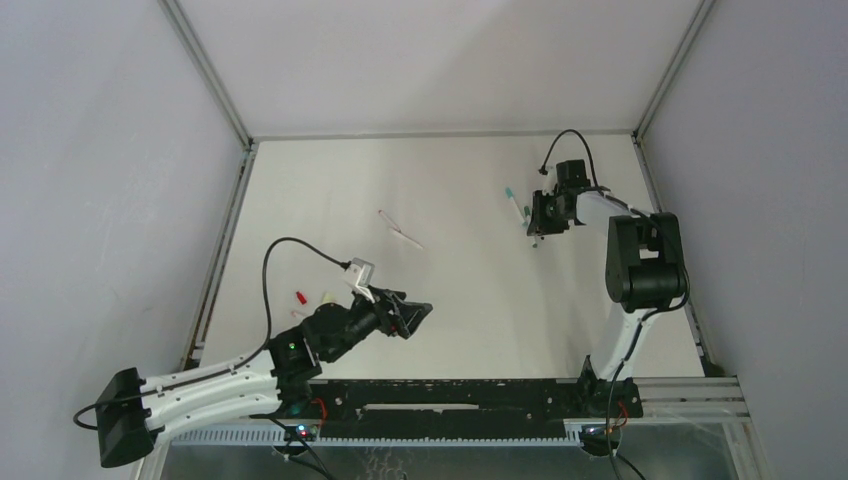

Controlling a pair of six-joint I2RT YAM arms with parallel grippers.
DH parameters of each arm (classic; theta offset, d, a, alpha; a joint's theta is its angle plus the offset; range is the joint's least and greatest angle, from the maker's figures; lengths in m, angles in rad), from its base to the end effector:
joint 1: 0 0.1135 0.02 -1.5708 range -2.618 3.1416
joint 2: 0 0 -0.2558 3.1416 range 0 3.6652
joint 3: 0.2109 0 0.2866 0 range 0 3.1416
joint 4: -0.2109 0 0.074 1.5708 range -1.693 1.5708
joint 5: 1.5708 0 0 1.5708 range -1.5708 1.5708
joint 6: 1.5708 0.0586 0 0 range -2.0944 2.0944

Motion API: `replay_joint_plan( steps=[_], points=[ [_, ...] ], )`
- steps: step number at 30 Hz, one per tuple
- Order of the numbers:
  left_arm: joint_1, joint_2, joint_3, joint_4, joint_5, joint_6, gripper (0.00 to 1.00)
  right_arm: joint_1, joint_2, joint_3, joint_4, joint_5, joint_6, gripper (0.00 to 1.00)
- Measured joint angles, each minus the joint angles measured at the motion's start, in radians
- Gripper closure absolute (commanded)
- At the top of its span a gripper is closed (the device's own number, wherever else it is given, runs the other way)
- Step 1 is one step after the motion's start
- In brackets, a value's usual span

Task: Insert the pens into the pen caps
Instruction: Place the pen at the center of the board.

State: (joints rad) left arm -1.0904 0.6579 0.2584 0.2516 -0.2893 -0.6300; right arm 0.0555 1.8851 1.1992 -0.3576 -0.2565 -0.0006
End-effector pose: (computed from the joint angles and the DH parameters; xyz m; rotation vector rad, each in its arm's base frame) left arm 0.1201 -0.1943 0.1970 0.1916 1.8134 -1.0103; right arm 0.4182 0.0381 0.1128 -0.1634 2.5968 0.3545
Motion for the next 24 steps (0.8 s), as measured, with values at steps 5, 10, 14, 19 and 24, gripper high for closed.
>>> replay_joint_plan(
  steps=[5,10,14,19,24],
  points=[
    [0.0,-0.015,0.0,-0.018,0.0,-0.002,0.14,-0.006,-0.032,0.001,-0.034,-0.027,-0.013,0.61],
    [0.0,-0.056,0.0,-0.052,-0.002,-0.001,0.13,-0.031,-0.202,-0.002,-0.1,-0.126,-0.091,0.59],
    [0.006,-0.096,0.002,-0.108,-0.019,0.001,0.08,-0.066,-0.418,-0.003,-0.154,-0.288,-0.201,0.58],
    [0.028,-0.144,0.009,-0.181,-0.048,0.005,0.0,-0.087,-0.69,-0.056,-0.189,-0.48,-0.319,0.45],
    [0.069,-0.177,0.021,-0.225,-0.057,0.012,0.0,-0.086,-0.841,-0.08,-0.224,-0.666,-0.417,0.3]
  ],
)
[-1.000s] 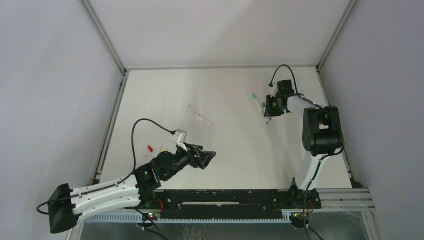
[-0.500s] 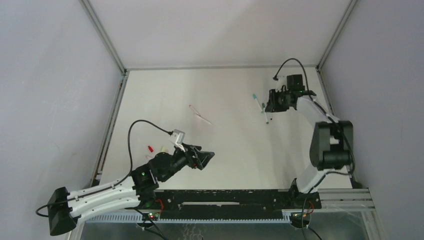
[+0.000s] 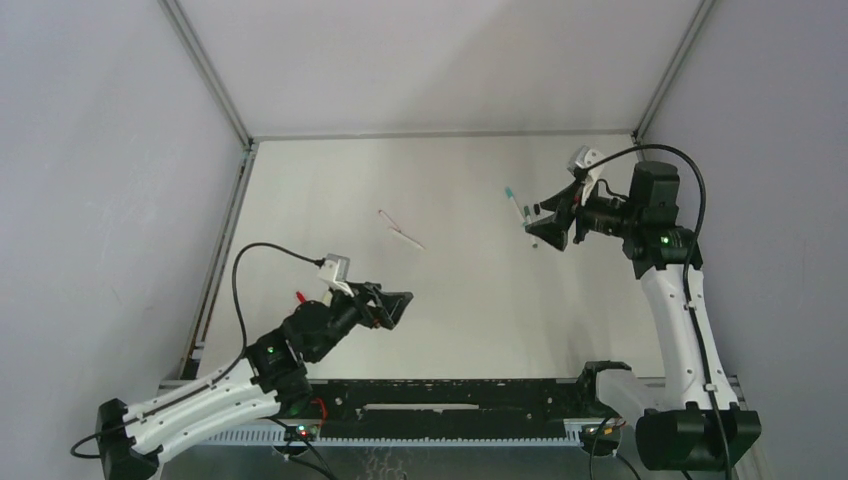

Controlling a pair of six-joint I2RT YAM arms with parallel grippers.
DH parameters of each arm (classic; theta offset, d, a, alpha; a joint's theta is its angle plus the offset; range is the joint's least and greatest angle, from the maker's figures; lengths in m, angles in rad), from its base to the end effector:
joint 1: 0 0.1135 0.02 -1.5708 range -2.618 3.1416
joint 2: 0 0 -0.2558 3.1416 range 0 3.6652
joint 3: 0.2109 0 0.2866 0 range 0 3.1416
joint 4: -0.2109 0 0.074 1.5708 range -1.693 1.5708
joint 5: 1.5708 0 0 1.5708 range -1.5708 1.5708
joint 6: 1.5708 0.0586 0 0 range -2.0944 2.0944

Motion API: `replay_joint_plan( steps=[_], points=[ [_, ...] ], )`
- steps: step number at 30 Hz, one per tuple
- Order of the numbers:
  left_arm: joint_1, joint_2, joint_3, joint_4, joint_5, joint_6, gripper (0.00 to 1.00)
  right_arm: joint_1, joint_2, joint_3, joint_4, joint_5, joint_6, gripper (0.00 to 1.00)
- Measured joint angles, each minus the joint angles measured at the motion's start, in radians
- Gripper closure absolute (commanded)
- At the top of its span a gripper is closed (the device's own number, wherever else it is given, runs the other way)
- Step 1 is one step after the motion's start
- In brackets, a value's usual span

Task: Insert the pens into the pen caps
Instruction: Place the pen at the center of the board, then move the pen to the center of the board.

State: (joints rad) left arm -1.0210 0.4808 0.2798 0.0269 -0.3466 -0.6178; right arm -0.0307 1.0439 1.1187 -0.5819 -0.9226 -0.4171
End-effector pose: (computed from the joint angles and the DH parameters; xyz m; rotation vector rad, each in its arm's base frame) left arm 0.1251 -0.1661 0.2123 0.1014 1.8184 -0.8900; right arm 0.2633 0.0386 0.3623 -0.8834 1.7062 0.6528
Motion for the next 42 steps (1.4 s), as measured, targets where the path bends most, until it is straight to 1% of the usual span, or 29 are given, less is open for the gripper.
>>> replay_joint_plan(
  steps=[3,6,10,13,18,27,34,38,42],
  points=[
    [0.057,0.0,0.012,-0.008,0.018,0.0,0.0,0.01,-0.008,0.0,-0.025,-0.134,-0.057,0.3],
    [0.121,0.021,0.016,-0.006,0.05,-0.001,0.0,0.038,0.026,-0.002,-0.05,-0.209,-0.109,0.29],
    [0.207,0.078,0.031,-0.002,0.114,-0.002,0.01,0.074,0.089,-0.013,-0.102,-0.246,-0.184,0.29],
    [0.25,0.115,0.041,0.006,0.154,-0.002,0.02,0.077,0.11,-0.031,-0.118,-0.245,-0.198,0.29],
    [0.307,0.173,0.048,0.023,0.195,-0.001,0.03,0.076,0.095,-0.102,-0.096,-0.234,-0.198,0.29],
    [0.359,0.268,0.048,0.057,0.203,0.007,0.04,0.089,0.097,-0.13,-0.064,-0.18,-0.191,0.31],
    [0.395,0.361,0.056,0.093,0.203,-0.006,0.04,0.169,0.117,-0.13,-0.057,-0.102,-0.203,0.31],
    [0.422,0.458,0.098,0.131,0.212,-0.033,0.04,0.201,0.128,-0.13,-0.057,-0.06,-0.215,0.32],
    [0.436,0.618,0.209,0.138,0.217,-0.084,0.03,0.224,0.135,-0.131,-0.057,-0.012,-0.228,0.32]
  ],
)
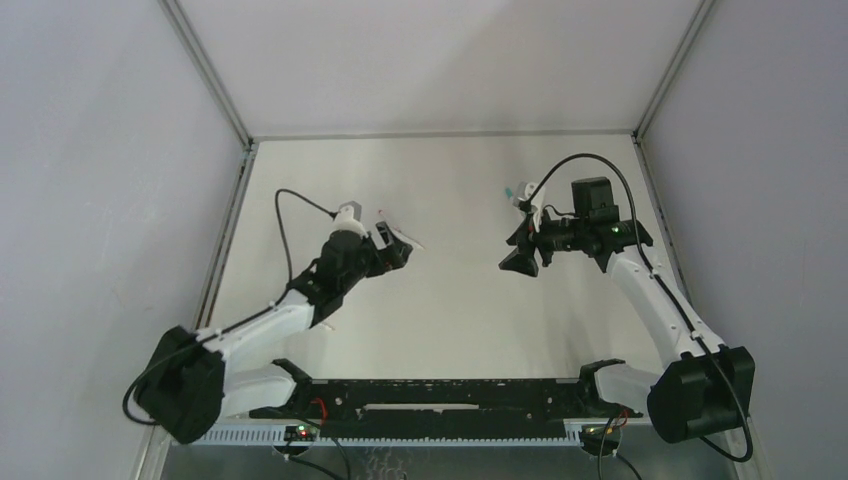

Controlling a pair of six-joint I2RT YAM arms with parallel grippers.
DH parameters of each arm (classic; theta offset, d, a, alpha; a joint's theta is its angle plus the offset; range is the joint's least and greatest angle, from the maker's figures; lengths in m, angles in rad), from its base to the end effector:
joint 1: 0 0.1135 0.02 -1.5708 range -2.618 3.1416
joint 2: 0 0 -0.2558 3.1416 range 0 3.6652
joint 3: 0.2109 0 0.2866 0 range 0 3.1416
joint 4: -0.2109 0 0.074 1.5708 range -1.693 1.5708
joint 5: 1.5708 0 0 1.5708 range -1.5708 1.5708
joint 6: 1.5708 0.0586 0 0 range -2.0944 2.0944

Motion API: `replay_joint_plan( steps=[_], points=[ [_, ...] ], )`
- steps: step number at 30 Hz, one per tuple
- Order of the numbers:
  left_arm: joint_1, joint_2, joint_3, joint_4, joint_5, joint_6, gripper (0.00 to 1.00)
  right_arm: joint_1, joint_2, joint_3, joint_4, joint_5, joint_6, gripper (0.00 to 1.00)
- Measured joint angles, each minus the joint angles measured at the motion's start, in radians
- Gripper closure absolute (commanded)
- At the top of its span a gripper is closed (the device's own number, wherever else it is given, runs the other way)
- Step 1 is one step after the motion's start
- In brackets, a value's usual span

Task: Insert the pens into the pen caps
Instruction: Move the pen to the center of the board.

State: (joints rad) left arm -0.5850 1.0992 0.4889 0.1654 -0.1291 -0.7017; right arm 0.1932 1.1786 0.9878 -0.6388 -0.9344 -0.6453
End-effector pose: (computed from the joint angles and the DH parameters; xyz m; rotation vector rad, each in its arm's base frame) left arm 0.2435 -0.1522 0.1731 -0.2058 2.0699 -0.6793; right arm 0.2679 0.1004 0.2754 -1.2286 1.7475 0.8480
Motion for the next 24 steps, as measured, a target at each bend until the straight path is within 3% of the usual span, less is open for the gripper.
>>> replay_joint_plan(
  steps=[5,10,14,24],
  points=[
    [0.003,0.234,0.231,-0.072,-0.04,-0.067,0.04,0.009,0.005,0.0,0.0,0.037,-0.005,0.32],
    [0.005,0.43,0.44,-0.226,-0.118,-0.16,0.27,0.013,0.005,0.0,0.001,0.055,-0.006,0.32],
    [0.006,0.577,0.597,-0.398,-0.177,-0.22,0.37,0.023,0.005,0.0,0.001,0.072,-0.009,0.32],
    [0.006,0.741,0.789,-0.617,-0.24,-0.259,0.39,0.048,0.005,0.0,0.001,0.098,-0.023,0.32]
  ],
)
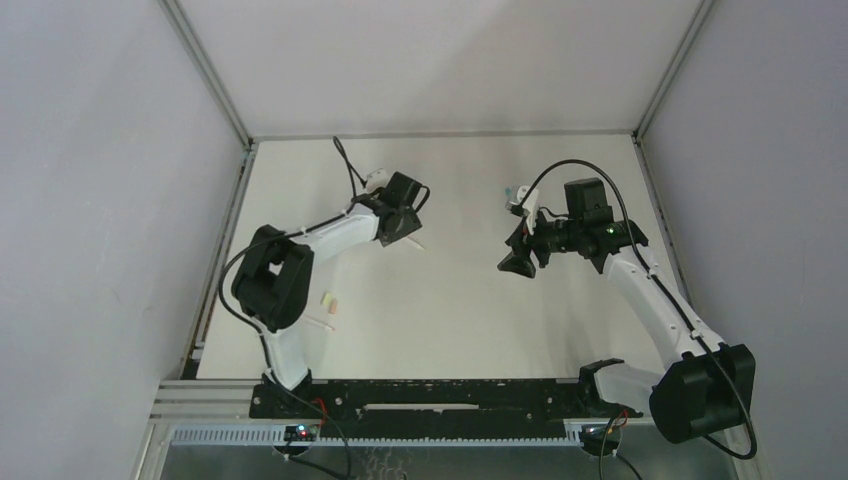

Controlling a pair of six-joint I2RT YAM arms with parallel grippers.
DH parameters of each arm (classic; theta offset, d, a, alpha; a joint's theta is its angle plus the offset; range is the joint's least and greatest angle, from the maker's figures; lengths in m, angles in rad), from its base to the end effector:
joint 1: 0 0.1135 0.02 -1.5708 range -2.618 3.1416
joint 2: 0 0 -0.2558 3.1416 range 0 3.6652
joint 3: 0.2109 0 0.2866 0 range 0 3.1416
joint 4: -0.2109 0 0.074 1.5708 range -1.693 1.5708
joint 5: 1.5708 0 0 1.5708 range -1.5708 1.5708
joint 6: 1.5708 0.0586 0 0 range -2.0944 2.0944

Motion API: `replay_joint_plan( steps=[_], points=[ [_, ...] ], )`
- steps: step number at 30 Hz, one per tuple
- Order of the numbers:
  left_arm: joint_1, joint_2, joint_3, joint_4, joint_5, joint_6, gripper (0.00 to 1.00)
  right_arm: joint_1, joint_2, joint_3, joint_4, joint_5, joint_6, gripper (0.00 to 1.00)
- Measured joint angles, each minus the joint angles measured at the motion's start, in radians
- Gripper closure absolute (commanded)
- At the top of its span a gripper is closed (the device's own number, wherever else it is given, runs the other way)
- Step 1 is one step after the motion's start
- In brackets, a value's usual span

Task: Insert the pens into the pen caps
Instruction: Move the pen to the center of the board.

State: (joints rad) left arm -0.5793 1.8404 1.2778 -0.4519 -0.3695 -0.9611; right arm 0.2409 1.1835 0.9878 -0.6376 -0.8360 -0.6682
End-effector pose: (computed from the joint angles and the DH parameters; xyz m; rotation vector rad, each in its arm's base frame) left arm 0.3673 -0.2150 0.1521 -0.6025 2.4179 -0.1610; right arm 0.2675 0.1105 0.2709 -1.2781 1.7732 0.7586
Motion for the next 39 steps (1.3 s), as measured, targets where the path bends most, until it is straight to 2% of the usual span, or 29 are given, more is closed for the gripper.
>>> replay_joint_plan(
  steps=[6,13,24,31,35,39],
  points=[
    [0.0,0.093,0.128,-0.081,-0.021,-0.003,0.38,0.002,0.0,0.0,0.0,0.006,0.0,0.32],
    [0.0,0.145,0.166,-0.136,-0.023,-0.009,0.39,0.005,0.0,0.0,0.0,0.013,-0.004,0.32],
    [0.009,0.254,0.288,-0.224,-0.008,-0.008,0.5,0.016,0.0,0.0,0.0,0.023,-0.009,0.32],
    [0.012,0.267,0.288,-0.254,0.035,-0.004,0.6,0.018,0.0,0.0,0.0,0.023,-0.011,0.32],
    [0.013,0.267,0.288,-0.255,0.067,0.005,0.78,0.022,0.0,0.0,0.0,0.023,-0.012,0.32],
    [0.014,0.261,0.272,-0.235,0.094,0.029,0.87,0.022,0.0,0.0,0.0,0.023,-0.011,0.32]
  ],
)
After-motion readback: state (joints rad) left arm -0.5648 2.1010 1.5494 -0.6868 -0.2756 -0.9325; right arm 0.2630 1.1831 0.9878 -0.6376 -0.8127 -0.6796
